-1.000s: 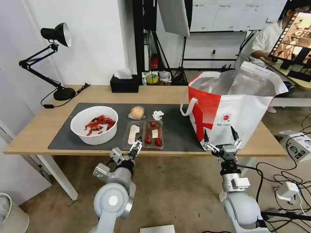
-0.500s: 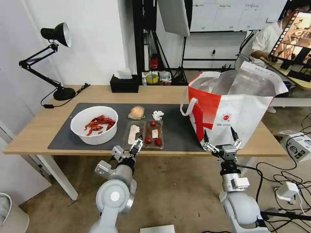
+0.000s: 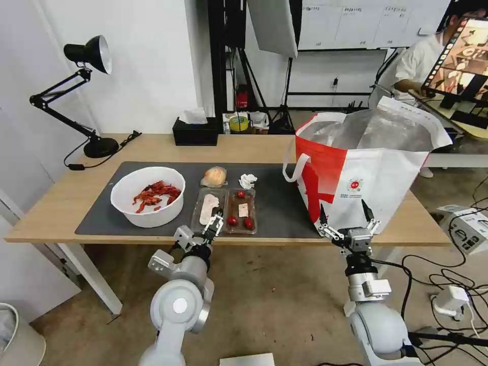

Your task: Pick up the trash from the table and place it into the takeout bag.

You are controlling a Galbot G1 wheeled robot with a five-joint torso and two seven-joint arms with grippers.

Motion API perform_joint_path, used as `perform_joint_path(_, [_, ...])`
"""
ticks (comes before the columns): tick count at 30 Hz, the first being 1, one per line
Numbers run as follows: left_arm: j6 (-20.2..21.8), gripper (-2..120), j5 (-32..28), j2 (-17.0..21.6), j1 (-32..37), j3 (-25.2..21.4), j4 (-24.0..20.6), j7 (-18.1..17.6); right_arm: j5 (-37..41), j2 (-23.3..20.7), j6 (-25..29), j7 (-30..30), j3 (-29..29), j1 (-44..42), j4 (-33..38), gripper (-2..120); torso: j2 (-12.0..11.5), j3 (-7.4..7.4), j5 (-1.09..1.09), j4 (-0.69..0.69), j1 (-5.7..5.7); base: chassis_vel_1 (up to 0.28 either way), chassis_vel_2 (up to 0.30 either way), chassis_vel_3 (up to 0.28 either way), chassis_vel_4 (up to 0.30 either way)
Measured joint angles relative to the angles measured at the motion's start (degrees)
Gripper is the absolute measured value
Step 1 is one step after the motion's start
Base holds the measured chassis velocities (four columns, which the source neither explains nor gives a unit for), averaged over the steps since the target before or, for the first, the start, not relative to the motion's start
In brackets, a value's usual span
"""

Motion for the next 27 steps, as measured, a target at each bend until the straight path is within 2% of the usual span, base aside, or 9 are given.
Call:
perform_joint_path(16, [-1.4,100,-0.2,0.0,0.5,0.0,-1.2,3.3,0.0,0.1,0.1,-0.1,-0.4,0.5,-0.3,100,0.0,0.0,0.0,0.0,0.0,0.0,0.0,0.0,0.0])
perform_joint_path(27, [-2.5,100,-0.3,0.0,1.4,1.2,-2.1,7.1,0.1,0.1,0.2,-0.1,-0.2,0.3,-0.3,100,0.0,0.0,0.0,0.0,0.0,0.0,0.0,0.0,0.0])
